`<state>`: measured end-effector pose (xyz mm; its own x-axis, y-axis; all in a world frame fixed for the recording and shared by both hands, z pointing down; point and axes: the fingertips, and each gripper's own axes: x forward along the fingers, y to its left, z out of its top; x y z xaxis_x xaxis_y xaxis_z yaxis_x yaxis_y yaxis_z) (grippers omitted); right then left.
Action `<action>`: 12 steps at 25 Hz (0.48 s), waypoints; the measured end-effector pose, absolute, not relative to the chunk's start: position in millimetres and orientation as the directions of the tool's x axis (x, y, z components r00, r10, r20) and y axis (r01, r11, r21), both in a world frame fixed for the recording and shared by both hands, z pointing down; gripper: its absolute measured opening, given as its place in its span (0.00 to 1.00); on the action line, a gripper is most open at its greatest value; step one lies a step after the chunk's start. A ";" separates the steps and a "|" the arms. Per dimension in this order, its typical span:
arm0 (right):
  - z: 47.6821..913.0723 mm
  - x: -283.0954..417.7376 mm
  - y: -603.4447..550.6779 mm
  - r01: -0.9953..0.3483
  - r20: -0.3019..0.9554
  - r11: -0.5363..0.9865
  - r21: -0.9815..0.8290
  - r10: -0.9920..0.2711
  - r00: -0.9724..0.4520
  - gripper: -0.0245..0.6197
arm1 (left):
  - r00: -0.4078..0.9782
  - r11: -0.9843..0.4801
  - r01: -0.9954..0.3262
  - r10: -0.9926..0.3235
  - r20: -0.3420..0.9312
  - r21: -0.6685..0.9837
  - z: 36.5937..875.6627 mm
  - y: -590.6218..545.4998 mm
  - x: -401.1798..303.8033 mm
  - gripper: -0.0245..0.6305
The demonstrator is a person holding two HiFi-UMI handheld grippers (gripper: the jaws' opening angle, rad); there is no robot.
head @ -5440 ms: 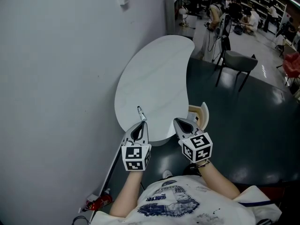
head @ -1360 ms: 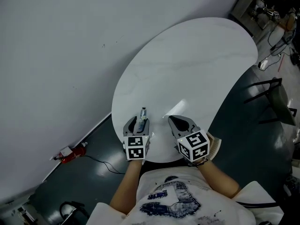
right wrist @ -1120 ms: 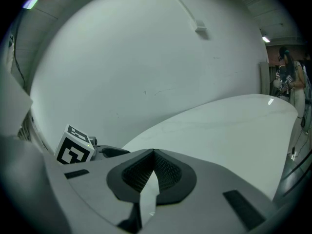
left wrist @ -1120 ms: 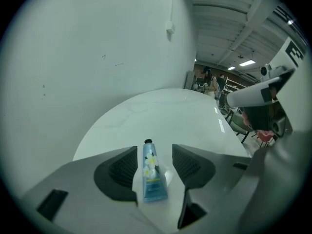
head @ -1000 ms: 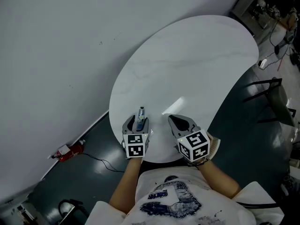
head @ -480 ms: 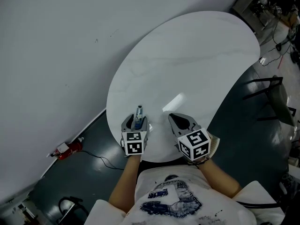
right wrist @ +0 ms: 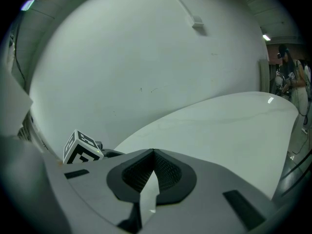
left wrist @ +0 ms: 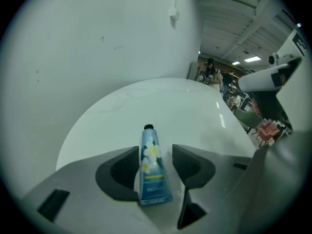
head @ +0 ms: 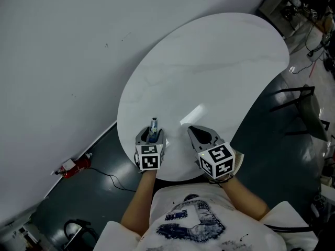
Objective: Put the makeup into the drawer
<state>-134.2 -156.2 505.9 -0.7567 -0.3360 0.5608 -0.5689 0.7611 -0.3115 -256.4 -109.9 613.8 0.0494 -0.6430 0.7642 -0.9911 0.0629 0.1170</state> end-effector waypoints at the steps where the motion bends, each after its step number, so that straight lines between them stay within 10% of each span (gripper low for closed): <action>1: 505.2 -133.0 -156.3 -0.570 0.560 0.761 -0.310 -0.338 -0.756 0.07 | 0.048 0.061 -0.992 -0.642 0.765 0.114 614.9 -109.5 -255.6 0.43; 12: 499.0 -129.7 -152.5 -0.594 0.561 0.747 -0.298 -0.366 -0.743 0.07 | 0.040 0.037 -0.996 -0.645 0.763 0.083 617.6 -104.6 -257.2 0.36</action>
<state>-129.7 -152.5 499.0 -0.7426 -0.3665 0.5605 -0.5939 0.7472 -0.2984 -257.2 -104.6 617.6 0.0397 -0.6453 0.7629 -0.9959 0.0369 0.0830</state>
